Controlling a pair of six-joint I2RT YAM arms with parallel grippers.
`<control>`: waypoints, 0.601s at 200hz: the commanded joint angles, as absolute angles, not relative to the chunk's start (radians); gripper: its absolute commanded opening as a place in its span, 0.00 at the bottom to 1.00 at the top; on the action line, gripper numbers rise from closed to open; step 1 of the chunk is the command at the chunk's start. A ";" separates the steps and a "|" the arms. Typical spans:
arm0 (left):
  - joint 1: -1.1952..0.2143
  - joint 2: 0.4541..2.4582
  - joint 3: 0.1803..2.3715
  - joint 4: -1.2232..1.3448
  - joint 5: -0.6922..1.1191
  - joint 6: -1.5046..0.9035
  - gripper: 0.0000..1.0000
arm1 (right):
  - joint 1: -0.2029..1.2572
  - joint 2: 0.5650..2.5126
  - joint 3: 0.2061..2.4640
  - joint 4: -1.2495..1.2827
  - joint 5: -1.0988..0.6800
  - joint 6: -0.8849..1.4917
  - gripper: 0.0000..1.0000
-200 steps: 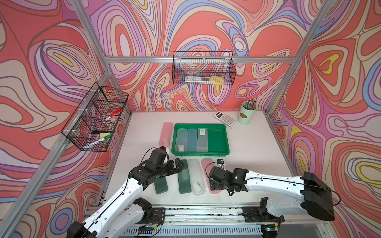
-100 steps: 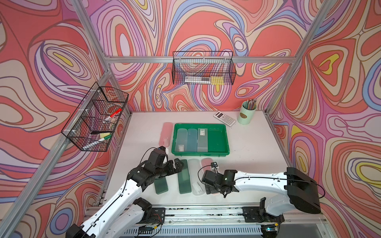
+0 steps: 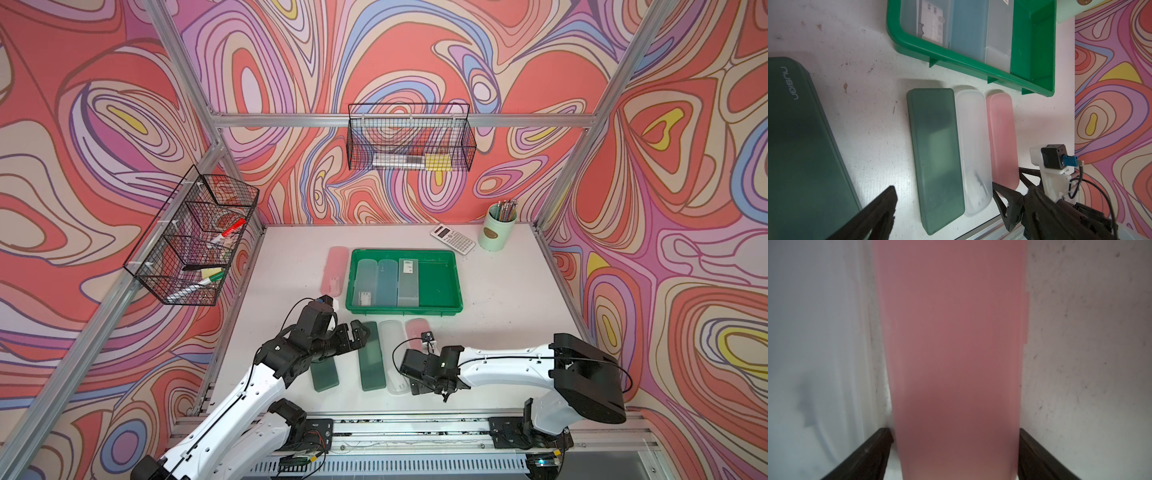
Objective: Put the pencil case into the storage box
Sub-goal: Pick up the pencil case from the center of the board.
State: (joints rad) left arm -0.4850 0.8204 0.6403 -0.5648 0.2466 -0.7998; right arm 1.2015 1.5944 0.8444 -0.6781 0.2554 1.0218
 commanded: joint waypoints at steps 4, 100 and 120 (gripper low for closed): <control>-0.489 0.809 0.667 -0.598 0.230 -0.778 0.99 | 1.209 1.620 0.811 -0.670 0.280 1.058 0.90; -0.489 0.792 0.721 -0.675 0.192 -0.753 0.99 | 1.253 1.602 0.810 -0.759 0.381 1.129 0.72; -0.489 0.793 0.721 -0.671 0.198 -0.751 0.99 | 1.285 1.592 0.807 -0.768 0.394 1.135 0.70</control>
